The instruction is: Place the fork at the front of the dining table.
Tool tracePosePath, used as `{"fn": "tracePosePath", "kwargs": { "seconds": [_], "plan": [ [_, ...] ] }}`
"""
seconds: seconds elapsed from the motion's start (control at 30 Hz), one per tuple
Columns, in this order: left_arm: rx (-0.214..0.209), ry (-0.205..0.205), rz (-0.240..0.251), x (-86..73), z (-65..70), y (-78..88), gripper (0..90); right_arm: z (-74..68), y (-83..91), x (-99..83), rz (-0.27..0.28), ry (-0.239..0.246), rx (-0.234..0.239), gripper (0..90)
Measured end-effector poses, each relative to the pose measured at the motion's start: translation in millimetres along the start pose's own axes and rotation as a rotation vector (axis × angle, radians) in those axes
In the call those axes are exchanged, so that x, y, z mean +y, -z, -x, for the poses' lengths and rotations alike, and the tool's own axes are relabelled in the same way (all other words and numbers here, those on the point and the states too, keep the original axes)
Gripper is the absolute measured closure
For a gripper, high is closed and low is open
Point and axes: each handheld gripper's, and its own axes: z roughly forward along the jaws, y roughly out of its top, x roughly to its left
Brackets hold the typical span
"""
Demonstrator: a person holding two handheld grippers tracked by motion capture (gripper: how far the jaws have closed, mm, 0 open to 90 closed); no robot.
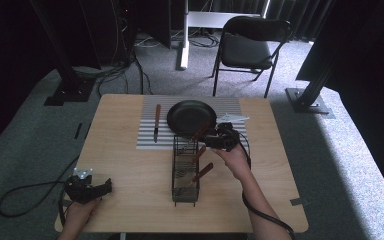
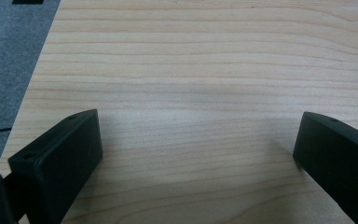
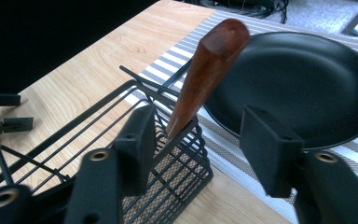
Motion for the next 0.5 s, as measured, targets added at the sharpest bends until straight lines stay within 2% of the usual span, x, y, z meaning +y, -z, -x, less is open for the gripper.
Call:
{"fn": "tracePosePath", "kwargs": {
  "seconds": [0.13,0.3,0.5],
  "plan": [
    [0.0,0.0,0.0,0.0,0.0,0.0,1.0,-0.1,-6.7,0.5,-0.017,-0.007,0.01,54.8],
    [0.0,0.0,0.0,0.0,0.0,0.0,1.0,1.3,-12.7,0.0,-0.024,-0.02,0.006,59.1],
    [0.0,0.0,0.0,0.0,0.0,0.0,1.0,-1.5,-15.1,2.3,-0.024,-0.005,0.006,68.4]
  ]
}}
